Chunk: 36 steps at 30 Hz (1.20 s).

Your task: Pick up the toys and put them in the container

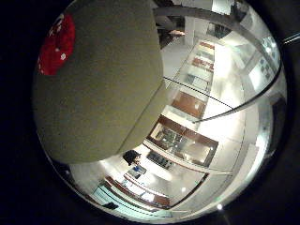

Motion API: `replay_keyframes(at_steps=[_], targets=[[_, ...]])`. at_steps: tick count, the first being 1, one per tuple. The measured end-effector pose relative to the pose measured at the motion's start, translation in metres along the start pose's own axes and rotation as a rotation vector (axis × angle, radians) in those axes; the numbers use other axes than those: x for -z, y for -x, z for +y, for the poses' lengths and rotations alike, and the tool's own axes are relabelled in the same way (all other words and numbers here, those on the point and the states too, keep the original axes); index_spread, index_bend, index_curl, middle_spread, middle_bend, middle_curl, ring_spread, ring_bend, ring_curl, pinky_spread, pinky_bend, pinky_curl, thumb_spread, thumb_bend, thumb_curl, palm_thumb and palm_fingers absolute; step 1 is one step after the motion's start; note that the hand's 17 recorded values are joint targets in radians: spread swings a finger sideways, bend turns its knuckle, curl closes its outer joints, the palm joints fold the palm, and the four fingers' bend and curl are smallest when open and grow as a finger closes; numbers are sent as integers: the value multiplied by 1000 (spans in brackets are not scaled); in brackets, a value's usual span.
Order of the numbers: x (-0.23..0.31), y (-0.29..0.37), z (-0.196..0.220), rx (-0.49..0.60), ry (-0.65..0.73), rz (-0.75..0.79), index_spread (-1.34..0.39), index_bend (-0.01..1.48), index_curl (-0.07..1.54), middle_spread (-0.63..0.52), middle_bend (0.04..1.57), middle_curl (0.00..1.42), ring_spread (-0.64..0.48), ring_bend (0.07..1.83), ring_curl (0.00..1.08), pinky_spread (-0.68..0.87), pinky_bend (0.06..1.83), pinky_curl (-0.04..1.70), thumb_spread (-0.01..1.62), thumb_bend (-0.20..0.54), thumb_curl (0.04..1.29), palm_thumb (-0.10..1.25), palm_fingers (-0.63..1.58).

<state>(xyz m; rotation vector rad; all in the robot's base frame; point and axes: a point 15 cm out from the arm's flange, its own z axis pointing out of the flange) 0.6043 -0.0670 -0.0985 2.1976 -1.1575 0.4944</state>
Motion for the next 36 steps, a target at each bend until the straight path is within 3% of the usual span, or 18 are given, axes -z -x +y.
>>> replay_keyframes(at_steps=[12,21,30,36], targets=[[-7,6,2,5,8,-6,-336,307,385,113,161,216,242,179,143,353,280,208,950,-29,295,463,-23],[-8,6,0,4,0,-9,-398,477,417,72,172,232,224,170,139,351,257,205,961,-24,296,503,23],[-7,8,-16,-4,-78,-33,-444,815,510,-21,185,272,179,161,117,333,189,187,970,-11,318,684,167],[-3,8,-36,-16,-177,-63,-443,1202,631,-159,302,337,92,141,80,310,164,134,931,0,359,934,354]])
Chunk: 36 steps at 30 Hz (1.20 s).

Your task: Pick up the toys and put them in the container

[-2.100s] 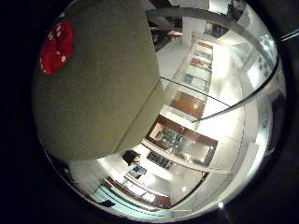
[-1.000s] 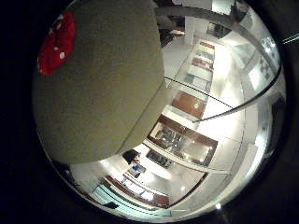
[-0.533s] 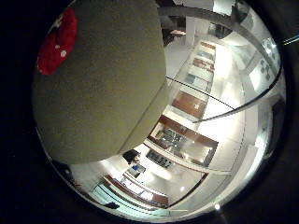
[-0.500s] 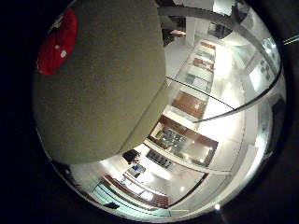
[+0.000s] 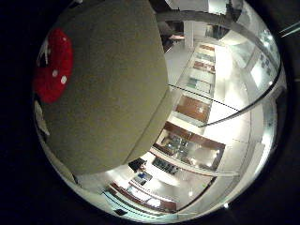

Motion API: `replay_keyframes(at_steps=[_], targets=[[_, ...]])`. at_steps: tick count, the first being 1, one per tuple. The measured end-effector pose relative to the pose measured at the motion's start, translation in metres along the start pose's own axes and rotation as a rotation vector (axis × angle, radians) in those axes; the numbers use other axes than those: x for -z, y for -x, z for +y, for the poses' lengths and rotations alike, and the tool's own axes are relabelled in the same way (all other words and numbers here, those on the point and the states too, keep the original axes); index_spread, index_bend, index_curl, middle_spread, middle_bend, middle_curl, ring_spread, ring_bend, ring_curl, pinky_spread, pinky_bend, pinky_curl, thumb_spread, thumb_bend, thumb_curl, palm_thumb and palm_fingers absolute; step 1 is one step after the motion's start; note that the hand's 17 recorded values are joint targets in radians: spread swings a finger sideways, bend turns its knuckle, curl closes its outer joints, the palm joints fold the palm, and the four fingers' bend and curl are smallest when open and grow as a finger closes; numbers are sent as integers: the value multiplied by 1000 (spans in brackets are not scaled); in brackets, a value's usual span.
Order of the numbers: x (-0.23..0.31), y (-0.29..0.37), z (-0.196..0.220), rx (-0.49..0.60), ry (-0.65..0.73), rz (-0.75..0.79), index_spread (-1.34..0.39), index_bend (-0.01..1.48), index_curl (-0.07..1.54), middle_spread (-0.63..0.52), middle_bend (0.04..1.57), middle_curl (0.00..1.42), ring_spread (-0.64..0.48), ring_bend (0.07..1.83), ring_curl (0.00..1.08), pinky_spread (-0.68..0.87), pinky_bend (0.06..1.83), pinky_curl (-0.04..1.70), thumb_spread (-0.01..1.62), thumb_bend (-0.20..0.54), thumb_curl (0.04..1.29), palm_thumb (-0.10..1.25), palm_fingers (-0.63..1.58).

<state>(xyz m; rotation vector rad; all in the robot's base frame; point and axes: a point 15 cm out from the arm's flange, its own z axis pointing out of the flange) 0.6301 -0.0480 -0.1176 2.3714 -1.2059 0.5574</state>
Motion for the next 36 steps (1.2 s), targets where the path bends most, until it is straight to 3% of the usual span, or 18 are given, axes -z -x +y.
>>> replay_keyframes(at_steps=[7,19,28,36], targets=[[8,-9,-12,1,-58,4,-387,1301,637,-254,410,392,0,158,79,288,183,89,922,-16,368,1027,379],[8,-33,-4,-4,-52,32,-368,1345,601,-304,454,427,-16,160,86,286,190,73,894,-20,357,1040,377],[28,-76,26,-41,1,65,-364,1359,585,-309,464,442,-15,159,87,277,192,73,893,-20,354,1041,374],[78,-108,64,-68,11,84,-362,1368,577,-309,464,449,-12,158,81,272,193,77,893,-20,352,1041,370]])
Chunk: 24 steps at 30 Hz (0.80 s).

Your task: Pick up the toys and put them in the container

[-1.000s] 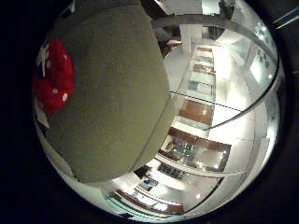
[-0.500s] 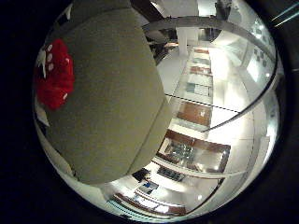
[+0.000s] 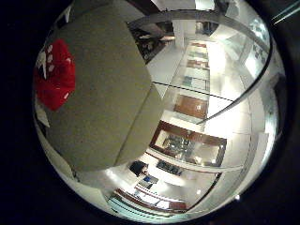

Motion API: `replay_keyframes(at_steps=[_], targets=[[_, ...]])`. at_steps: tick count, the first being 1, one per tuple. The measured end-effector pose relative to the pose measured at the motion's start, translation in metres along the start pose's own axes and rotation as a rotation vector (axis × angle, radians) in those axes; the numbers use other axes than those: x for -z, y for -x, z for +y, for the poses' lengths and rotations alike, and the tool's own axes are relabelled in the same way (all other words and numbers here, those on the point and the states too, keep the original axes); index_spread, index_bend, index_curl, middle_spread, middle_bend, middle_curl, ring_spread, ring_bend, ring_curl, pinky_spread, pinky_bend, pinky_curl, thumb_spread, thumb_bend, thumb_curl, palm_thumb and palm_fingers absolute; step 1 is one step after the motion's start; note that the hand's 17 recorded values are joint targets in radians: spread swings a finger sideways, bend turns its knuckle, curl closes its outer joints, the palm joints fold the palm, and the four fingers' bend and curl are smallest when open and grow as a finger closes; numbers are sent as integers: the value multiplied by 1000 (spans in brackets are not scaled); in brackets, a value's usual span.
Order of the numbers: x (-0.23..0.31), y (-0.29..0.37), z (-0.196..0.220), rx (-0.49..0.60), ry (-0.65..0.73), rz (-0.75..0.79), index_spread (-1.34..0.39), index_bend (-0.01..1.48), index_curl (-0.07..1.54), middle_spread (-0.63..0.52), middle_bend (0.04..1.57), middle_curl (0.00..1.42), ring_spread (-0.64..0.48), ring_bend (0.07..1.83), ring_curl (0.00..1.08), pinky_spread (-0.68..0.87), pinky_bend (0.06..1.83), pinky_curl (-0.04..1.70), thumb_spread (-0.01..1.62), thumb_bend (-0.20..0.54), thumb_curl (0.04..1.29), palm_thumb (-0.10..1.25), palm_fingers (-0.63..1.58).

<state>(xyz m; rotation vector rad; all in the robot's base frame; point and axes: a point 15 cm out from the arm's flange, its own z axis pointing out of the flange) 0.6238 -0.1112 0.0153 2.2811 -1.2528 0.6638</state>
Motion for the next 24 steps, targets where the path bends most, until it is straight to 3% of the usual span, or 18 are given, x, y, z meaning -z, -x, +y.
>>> replay_keyframes(at_steps=[12,24], targets=[[76,-32,44,-3,-11,42,-359,1387,574,-310,463,454,-14,157,81,270,190,74,893,-20,352,1041,368],[159,-58,62,-17,-62,106,-356,1395,565,-331,483,467,-26,159,83,269,190,73,894,-20,347,1036,368]])
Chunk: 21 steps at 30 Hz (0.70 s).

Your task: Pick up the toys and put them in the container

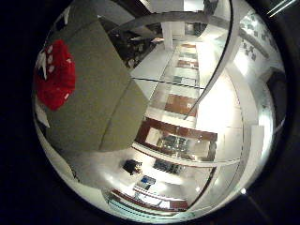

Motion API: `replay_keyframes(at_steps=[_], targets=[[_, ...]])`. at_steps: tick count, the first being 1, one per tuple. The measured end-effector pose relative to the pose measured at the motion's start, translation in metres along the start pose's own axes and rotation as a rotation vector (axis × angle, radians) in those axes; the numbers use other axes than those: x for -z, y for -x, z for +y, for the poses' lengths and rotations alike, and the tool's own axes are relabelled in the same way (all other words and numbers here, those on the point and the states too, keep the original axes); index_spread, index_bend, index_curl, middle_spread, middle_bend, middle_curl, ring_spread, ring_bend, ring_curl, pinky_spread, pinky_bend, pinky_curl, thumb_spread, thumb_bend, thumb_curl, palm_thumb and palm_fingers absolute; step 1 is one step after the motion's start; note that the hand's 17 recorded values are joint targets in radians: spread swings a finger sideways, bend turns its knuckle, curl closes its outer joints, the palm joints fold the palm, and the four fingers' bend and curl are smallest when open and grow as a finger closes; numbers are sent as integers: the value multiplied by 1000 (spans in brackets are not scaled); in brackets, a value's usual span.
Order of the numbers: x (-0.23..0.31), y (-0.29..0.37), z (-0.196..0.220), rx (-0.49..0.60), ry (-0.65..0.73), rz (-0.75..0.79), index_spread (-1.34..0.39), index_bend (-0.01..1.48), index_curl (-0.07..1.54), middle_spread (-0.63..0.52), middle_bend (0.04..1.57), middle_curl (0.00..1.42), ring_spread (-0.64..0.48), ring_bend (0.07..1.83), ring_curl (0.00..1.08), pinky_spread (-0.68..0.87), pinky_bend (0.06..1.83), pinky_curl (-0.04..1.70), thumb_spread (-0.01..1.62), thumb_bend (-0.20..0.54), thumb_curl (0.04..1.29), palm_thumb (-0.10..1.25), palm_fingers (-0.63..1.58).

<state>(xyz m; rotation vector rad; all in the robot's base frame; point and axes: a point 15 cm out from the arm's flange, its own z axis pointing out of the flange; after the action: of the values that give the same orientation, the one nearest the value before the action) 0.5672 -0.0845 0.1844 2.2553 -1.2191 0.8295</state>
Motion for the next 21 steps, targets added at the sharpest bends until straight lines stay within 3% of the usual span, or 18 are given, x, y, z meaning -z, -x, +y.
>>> replay_keyframes(at_steps=[21], targets=[[118,-1,15,4,-17,-92,-359,1394,563,-339,498,478,-28,160,87,271,192,75,899,-20,350,1031,373]])
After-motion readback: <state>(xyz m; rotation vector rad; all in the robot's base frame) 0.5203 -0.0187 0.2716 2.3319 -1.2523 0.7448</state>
